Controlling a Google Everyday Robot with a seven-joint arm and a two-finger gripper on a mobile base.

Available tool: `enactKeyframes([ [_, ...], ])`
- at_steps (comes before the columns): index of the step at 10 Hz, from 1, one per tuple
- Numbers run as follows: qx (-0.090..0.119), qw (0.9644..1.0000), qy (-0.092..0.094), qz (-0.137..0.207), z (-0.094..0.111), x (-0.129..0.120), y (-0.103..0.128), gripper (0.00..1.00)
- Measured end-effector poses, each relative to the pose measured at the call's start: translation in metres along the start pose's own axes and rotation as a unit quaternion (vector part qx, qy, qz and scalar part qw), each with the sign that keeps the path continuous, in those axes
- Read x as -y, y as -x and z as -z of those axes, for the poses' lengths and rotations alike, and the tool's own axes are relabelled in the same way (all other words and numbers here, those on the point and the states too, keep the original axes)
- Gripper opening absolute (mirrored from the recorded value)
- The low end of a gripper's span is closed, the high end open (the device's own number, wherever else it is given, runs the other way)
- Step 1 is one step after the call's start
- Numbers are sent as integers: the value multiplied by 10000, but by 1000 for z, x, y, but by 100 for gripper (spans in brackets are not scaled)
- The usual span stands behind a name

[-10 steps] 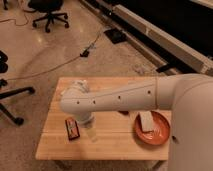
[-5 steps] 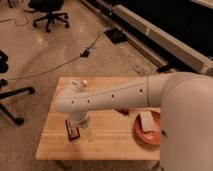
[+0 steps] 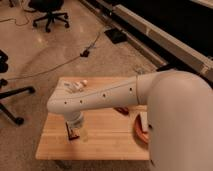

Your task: Push the eraser across the table

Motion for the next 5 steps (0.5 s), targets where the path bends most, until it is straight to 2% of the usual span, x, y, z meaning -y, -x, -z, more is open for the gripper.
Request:
enactKeyframes([
  [5, -17, 10000, -14, 78, -9, -4, -5, 80],
])
